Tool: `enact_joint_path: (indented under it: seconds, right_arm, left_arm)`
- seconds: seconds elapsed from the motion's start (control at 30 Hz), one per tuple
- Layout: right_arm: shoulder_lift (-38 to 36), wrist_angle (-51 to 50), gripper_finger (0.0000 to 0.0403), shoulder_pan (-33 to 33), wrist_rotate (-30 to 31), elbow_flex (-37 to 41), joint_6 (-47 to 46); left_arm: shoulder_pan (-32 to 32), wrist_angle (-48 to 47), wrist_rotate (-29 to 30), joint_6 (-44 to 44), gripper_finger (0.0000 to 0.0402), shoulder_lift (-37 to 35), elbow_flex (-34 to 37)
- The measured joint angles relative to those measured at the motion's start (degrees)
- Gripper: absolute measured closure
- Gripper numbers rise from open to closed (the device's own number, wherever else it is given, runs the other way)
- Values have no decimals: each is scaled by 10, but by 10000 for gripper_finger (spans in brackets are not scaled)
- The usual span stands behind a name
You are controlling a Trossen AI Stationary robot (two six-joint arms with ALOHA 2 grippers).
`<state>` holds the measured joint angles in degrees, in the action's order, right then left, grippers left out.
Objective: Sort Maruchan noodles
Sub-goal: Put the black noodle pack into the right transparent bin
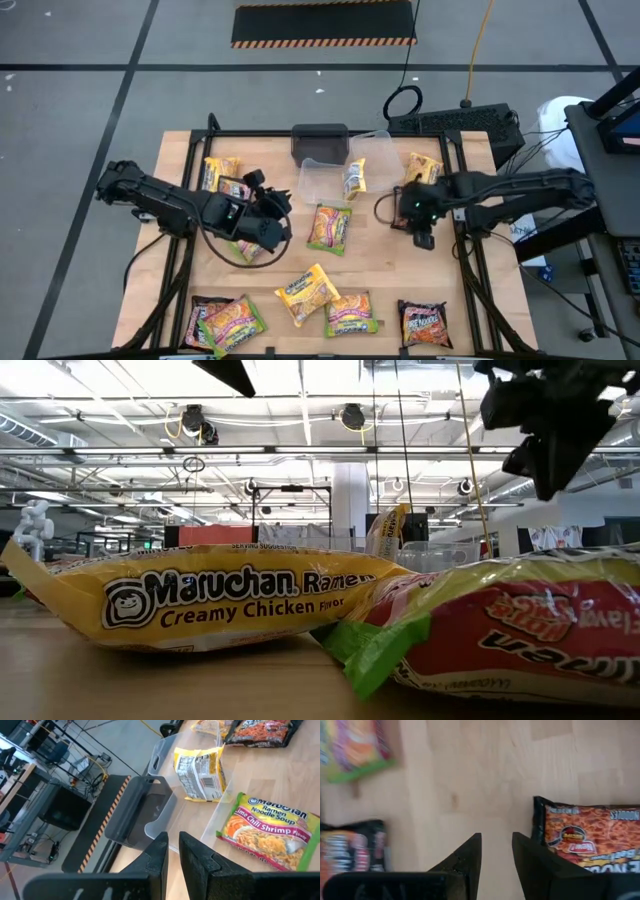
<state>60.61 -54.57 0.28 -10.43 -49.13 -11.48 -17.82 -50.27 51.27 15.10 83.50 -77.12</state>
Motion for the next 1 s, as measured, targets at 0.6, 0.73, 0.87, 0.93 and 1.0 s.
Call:
enact_joint_path:
  seconds: [0.6, 0.73, 0.87, 0.93, 1.0]
  right_arm:
    - [183, 33, 298, 104, 136, 0, 22]
    - [202, 57, 298, 114, 144, 0, 22]
    - [213, 59, 298, 126, 197, 0, 25]
    - [216, 59, 298, 131, 225, 0, 27]
    - [218, 60, 298, 134, 233, 0, 27]
  left_arm:
    - [0, -6, 0, 20, 348, 0, 0]
    - [0, -7, 0, 20, 348, 0, 0]
    - [0, -6, 0, 22, 348, 0, 0]
    - [0, -6, 0, 22, 348, 0, 0]
    - [0, -7, 0, 26, 348, 0, 0]
